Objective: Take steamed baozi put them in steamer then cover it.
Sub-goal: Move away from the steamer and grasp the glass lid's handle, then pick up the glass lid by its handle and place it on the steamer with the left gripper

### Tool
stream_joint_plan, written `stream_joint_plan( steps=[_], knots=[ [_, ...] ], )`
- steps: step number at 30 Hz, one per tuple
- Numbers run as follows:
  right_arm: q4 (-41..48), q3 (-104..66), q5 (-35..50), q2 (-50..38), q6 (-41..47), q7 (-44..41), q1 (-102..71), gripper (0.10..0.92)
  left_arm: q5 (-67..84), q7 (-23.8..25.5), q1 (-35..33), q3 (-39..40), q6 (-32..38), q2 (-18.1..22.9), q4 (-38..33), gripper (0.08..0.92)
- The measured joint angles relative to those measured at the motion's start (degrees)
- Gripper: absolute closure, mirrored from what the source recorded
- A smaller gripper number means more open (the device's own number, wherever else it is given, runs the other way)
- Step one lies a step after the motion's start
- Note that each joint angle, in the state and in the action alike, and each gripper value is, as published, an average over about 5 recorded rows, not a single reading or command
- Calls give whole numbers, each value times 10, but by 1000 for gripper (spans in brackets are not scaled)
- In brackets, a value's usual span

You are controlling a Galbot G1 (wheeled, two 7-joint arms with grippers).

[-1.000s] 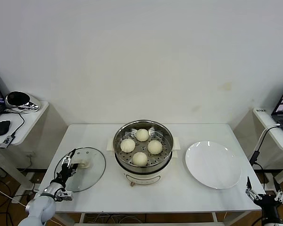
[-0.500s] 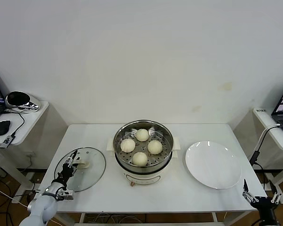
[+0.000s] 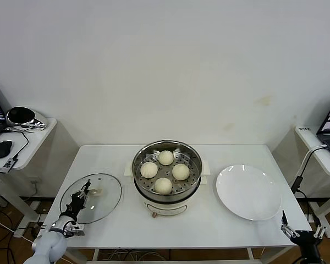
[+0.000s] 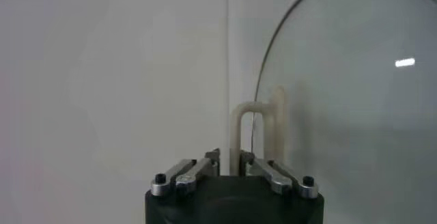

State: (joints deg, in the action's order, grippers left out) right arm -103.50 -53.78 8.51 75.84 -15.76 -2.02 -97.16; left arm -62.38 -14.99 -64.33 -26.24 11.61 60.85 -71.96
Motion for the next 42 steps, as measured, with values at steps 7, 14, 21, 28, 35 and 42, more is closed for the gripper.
stream_joint_plan(
  steps=[7, 14, 21, 28, 35, 42],
  knots=[
    [-1, 9, -5, -4, 0, -1, 2, 203, 2, -18, -35, -30, -9, 0, -57, 866],
    [-5, 22, -12, -9, -3, -3, 1, 203, 25, 0, -108, -78, -64, -18, -171, 866],
    [-7, 34, -20, -10, -9, -4, 1, 203, 61, 53, -171, -125, -138, -47, -295, 866],
    [-5, 49, -33, -4, -15, -6, 7, 203, 94, 107, -183, -110, -199, -89, -403, 866],
    [-6, 58, -60, 14, -17, 0, 15, 203, 118, 145, -121, -7, -261, -121, -446, 866],
    [-10, 62, -97, 38, -17, 6, 21, 203, 101, 186, -16, 130, -336, -101, -447, 866]
  ],
)
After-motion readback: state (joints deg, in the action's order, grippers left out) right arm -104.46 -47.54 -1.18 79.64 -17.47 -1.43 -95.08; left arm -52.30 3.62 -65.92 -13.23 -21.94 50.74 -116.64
